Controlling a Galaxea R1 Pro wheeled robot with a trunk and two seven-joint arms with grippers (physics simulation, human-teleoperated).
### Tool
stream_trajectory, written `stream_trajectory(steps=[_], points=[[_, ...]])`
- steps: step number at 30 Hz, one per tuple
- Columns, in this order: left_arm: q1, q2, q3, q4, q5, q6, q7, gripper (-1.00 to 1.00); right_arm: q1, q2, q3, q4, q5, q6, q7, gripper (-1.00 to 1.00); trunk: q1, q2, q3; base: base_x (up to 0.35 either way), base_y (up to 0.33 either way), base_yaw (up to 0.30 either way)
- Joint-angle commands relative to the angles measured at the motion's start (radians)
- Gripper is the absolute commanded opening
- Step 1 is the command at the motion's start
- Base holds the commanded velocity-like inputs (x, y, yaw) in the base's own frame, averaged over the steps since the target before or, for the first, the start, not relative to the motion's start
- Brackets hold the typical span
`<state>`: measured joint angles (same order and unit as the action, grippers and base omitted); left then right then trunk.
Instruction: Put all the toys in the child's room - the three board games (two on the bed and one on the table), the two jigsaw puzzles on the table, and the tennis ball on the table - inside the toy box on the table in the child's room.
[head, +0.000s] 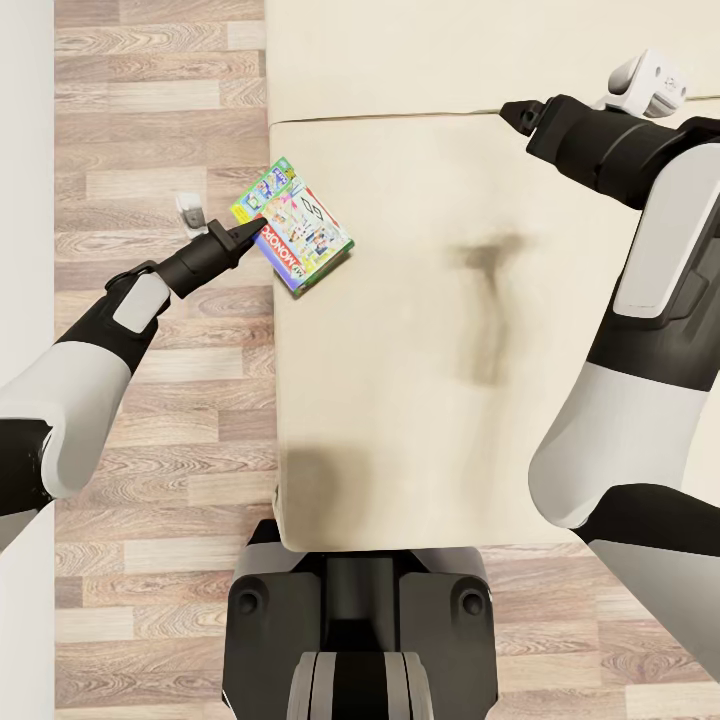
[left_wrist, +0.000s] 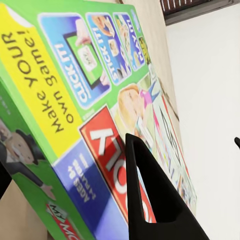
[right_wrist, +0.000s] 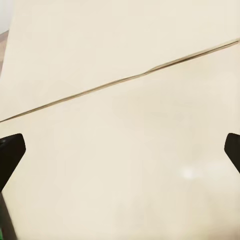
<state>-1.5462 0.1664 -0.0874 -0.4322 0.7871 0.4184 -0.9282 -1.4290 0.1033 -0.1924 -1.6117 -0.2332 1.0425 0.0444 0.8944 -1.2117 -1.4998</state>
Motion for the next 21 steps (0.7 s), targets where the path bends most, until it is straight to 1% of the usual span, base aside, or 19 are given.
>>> stream_trajectory(steps=[1, 21], points=[[0.0, -0.007, -0.017, 0.002, -0.001, 0.011, 0.001, -1.0, -0.001, 0.001, -0.002, -0.001, 0.002, 0.005, 0.005, 1.0, 0.0, 0.0, 0.0, 0.0, 0.0, 0.0], [0.0, -0.007, -0.017, -0.003, 0.002, 0.008, -0.008, -1.0, -0.002, 0.001, -0.001, -0.001, 0.002, 0.005, 0.005, 1.0, 0.0, 0.0, 0.0, 0.0, 0.0, 0.0]])
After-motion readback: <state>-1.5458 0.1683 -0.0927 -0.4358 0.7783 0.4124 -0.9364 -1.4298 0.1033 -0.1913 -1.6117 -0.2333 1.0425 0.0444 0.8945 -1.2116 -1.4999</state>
